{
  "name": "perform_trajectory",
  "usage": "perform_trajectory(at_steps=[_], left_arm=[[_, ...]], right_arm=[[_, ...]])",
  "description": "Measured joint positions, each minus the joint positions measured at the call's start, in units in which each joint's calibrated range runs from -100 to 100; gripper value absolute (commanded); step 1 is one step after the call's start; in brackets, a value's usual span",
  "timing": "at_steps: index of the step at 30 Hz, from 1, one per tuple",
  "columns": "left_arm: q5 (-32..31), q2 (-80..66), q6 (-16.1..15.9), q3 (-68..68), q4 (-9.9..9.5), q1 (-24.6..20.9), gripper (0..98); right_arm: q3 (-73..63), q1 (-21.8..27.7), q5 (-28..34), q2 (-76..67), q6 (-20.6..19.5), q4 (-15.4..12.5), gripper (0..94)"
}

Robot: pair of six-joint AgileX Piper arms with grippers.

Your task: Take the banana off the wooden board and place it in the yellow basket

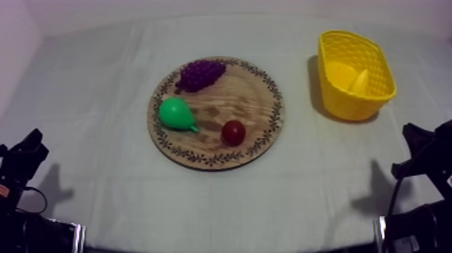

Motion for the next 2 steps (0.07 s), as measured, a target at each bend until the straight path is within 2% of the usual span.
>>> perform_trajectory(at_steps=[2], left_arm=[[0.0,0.0,0.0,0.0,0.00,0.0,0.1]], right_arm=[[0.0,0.0,0.0,0.0,0.0,0.0,0.5]])
